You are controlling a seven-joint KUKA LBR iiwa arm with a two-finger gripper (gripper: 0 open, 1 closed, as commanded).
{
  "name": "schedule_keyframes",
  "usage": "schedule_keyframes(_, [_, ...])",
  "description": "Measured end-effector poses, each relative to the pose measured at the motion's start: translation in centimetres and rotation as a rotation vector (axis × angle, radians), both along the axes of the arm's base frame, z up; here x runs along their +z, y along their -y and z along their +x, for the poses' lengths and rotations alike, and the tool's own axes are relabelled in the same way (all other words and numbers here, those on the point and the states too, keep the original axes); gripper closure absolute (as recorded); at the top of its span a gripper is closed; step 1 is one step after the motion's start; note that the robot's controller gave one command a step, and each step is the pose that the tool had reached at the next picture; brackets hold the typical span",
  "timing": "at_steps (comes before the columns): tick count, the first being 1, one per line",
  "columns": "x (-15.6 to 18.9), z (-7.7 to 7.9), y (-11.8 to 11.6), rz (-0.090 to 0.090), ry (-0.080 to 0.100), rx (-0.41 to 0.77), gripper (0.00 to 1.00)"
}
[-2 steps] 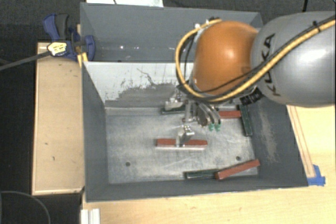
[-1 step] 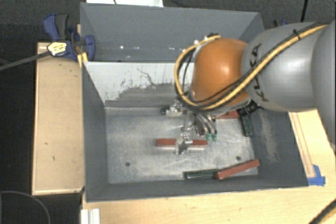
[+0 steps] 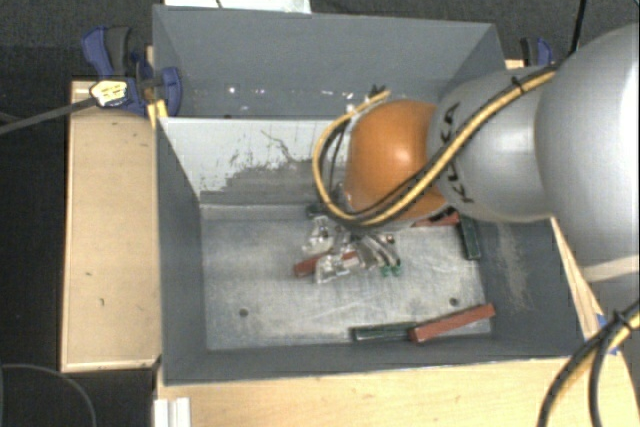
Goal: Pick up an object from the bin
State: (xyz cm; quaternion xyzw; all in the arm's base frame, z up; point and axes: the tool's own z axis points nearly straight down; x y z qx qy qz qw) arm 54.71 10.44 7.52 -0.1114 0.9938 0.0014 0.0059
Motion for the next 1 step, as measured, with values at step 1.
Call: schedule_keyframes(1, [0.00, 0.00, 0.00, 0.000, 0.000, -0.002, 1.00])
